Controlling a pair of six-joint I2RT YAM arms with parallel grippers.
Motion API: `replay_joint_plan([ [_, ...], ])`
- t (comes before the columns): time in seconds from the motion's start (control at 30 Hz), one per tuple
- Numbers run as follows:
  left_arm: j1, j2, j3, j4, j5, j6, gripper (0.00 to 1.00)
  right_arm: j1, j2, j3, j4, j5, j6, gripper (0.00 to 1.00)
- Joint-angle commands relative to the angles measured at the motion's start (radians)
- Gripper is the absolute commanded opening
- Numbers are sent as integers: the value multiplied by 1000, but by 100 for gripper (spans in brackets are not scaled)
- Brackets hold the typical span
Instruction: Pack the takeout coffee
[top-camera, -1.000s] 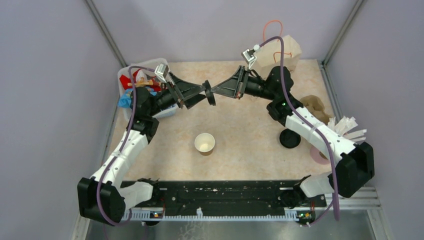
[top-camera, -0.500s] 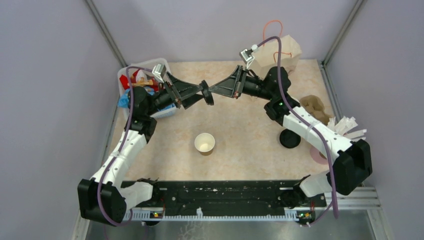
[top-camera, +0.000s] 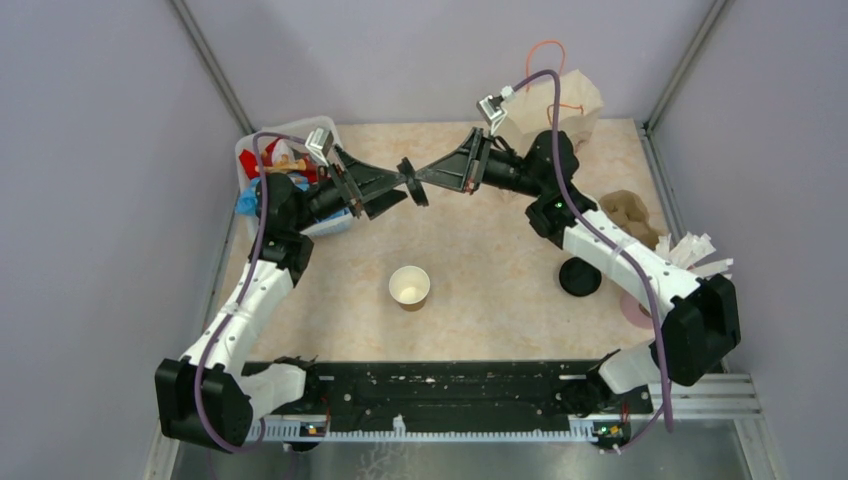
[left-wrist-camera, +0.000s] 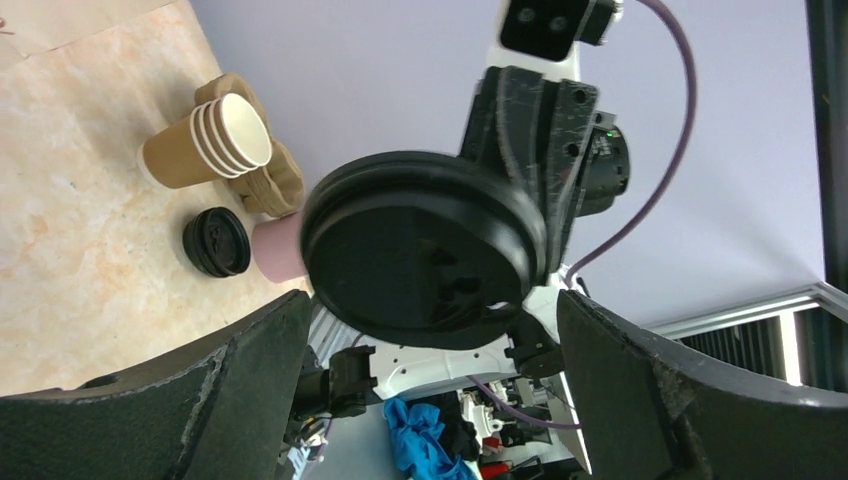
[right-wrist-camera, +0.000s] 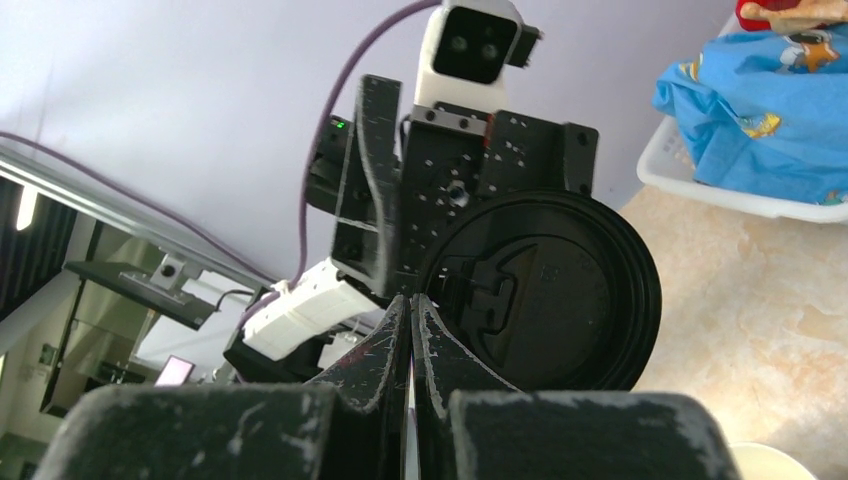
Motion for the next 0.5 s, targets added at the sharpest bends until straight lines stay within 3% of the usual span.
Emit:
replay_joint_plan([
  [0.0,2,-36,19,-50,-27,66,98,14,-15,66,52,-2,-3,0],
  [0.47,0,-23,-10,67,-18,-3,98,15,16,42,133,-18,55,0],
])
